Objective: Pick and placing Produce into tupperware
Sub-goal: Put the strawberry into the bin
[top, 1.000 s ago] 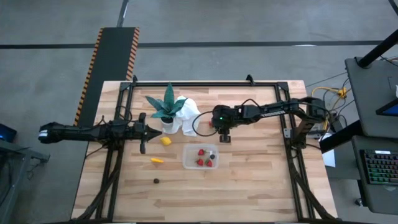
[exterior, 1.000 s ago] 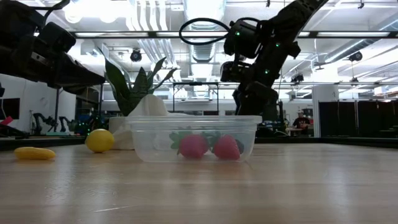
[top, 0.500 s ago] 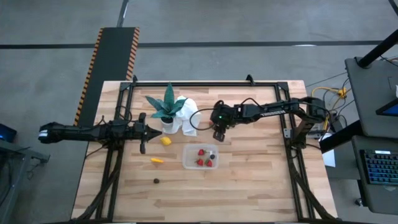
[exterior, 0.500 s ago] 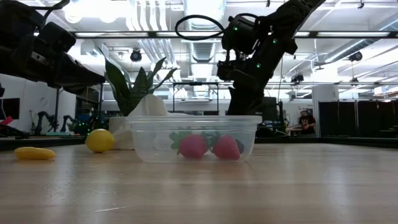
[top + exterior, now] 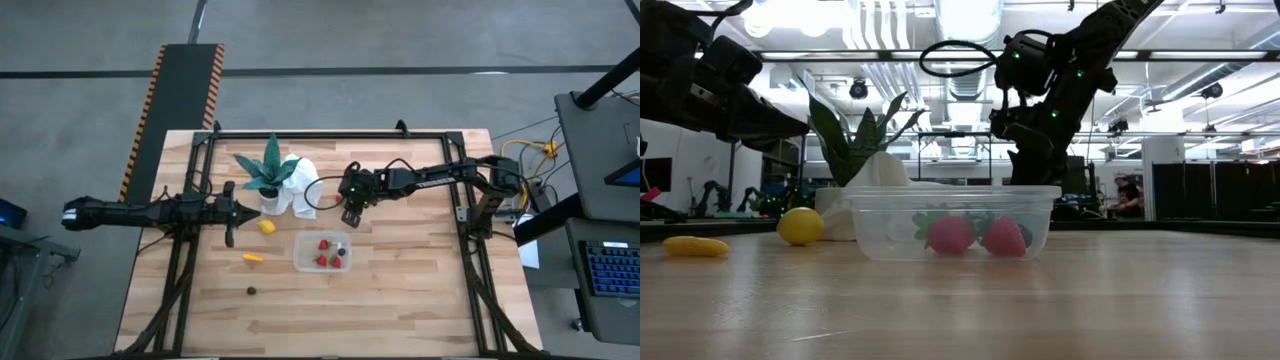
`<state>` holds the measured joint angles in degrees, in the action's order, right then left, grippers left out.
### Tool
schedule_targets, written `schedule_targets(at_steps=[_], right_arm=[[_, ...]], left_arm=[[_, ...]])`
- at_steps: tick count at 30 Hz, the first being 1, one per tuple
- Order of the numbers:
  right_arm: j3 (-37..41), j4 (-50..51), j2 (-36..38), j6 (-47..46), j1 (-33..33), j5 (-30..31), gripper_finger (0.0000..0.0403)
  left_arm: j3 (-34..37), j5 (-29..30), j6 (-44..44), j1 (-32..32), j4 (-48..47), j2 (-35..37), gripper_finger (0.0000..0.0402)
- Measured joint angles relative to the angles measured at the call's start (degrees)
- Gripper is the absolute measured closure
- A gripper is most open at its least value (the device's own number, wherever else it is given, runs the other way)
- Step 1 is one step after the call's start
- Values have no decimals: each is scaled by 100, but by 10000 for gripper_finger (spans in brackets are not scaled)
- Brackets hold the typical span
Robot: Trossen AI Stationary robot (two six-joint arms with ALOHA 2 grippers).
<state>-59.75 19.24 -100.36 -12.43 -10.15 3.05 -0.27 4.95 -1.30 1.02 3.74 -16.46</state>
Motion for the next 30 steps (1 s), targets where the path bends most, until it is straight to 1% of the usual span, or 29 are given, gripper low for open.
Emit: schedule_targets(at_steps=[12, 30], right_arm=[[7, -144, -294, -47, 0, 2, 282], [-111, -152, -297, -31, -37, 0, 286]], left_arm=[[0, 0, 4, 2, 5, 2, 402], [0, 0, 4, 0, 7, -1, 402]])
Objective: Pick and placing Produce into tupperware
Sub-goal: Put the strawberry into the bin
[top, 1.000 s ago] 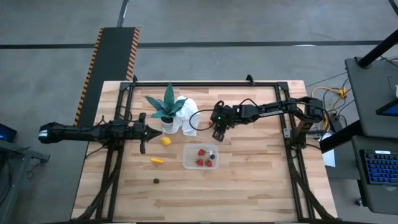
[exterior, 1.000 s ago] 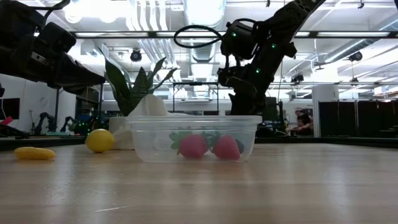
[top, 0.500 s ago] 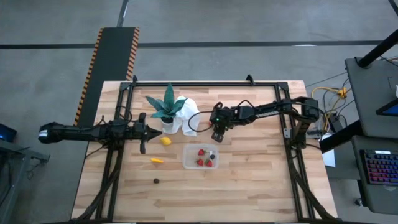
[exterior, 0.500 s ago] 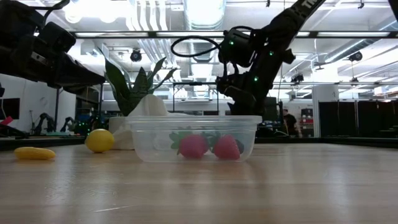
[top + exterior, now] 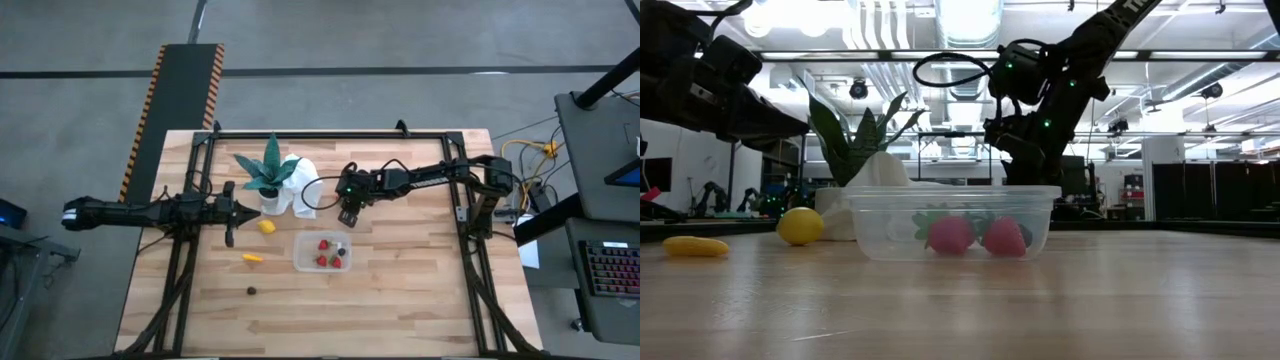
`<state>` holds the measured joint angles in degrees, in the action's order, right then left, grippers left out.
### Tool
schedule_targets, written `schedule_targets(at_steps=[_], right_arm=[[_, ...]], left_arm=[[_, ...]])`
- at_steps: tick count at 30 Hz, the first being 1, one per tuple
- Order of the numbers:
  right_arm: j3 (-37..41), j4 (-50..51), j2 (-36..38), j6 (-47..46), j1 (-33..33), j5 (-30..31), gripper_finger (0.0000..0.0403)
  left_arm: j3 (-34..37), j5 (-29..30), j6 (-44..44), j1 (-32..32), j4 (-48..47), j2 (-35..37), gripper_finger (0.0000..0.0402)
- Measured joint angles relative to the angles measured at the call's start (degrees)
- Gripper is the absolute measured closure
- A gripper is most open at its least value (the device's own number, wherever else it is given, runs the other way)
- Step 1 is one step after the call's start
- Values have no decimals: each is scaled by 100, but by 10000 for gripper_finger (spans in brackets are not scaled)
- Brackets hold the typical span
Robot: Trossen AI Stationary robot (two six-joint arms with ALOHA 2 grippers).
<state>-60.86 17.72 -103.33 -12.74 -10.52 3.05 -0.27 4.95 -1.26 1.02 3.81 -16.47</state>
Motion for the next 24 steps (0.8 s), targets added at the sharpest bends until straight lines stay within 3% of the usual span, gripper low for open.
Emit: schedule_targets(at_steps=[24], right_arm=[[-13, -45, -111, 68, -2, 0, 292]], left_arm=[[0, -2, 0, 2, 0, -4, 402]])
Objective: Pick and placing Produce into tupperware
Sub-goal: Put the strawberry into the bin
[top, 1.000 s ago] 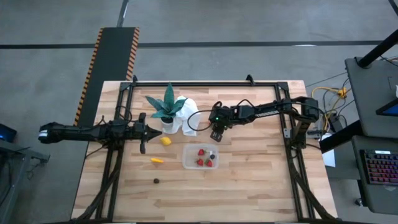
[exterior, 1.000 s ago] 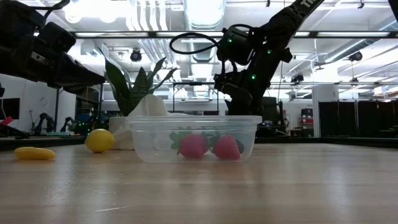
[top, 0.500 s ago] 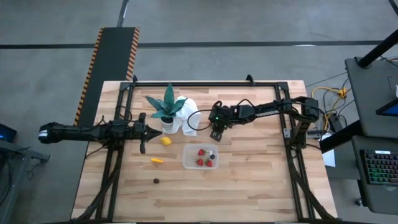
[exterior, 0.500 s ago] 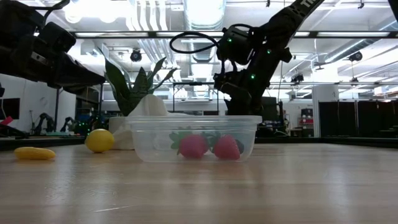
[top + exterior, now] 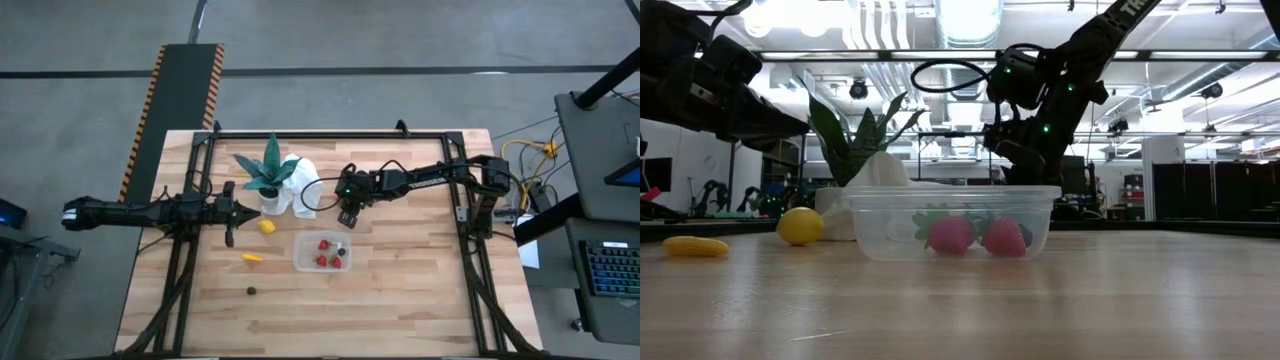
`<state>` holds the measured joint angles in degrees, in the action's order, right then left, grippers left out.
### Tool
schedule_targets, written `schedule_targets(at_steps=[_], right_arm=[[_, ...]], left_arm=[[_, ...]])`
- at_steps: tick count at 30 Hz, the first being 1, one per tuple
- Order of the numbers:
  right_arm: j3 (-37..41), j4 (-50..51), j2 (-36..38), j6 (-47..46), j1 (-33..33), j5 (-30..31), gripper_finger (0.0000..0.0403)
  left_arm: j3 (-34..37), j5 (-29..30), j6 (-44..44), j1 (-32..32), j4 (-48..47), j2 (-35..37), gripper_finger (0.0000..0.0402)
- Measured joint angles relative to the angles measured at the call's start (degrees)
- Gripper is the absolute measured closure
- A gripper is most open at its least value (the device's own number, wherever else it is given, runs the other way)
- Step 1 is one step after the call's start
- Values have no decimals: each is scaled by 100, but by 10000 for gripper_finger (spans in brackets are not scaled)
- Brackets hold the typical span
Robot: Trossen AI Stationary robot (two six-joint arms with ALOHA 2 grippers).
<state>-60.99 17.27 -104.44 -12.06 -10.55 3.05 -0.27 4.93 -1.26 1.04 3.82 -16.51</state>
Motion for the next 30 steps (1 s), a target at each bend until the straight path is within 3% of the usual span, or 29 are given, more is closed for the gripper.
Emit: schedule_targets(at_steps=[21, 30], right_arm=[[-24, -3, 0, 161, 0, 0, 335], [-22, 111, 0, 374, 0, 0, 389]], left_arm=[[0, 0, 2, -1, 0, 4, 402], [0, 0, 2, -1, -1, 4, 402]])
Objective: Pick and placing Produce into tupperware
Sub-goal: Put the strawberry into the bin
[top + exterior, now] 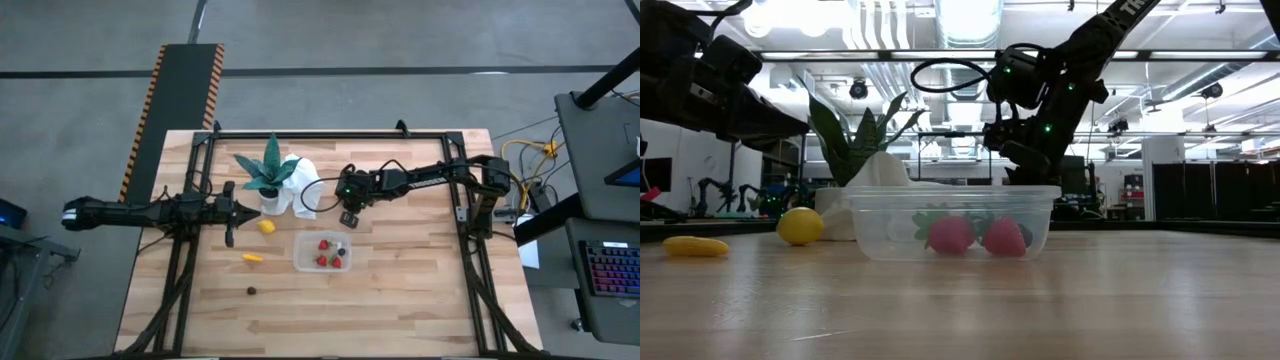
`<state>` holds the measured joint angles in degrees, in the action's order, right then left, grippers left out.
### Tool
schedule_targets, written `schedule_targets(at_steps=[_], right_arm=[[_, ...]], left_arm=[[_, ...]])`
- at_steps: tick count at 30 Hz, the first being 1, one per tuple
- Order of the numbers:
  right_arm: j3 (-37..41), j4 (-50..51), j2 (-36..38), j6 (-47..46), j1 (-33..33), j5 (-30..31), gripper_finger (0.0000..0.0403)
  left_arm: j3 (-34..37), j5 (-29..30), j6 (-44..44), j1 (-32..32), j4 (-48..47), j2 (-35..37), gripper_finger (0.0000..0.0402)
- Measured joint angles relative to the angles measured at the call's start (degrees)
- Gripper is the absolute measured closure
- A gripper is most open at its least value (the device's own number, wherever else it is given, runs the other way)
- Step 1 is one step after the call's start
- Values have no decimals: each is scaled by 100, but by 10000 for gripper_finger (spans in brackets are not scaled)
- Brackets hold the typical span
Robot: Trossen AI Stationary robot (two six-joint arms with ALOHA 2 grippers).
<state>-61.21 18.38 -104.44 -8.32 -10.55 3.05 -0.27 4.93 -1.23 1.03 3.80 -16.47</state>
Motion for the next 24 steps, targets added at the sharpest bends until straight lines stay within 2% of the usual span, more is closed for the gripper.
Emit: schedule_targets(at_steps=[10, 24], right_arm=[[-15, 202, 2, 86, 0, 0, 395], [-447, 559, 13, 386, 2, 4, 395]], left_arm=[[0, 2, 0, -1, 0, 0, 402], [0, 2, -3, 0, -3, 0, 402]])
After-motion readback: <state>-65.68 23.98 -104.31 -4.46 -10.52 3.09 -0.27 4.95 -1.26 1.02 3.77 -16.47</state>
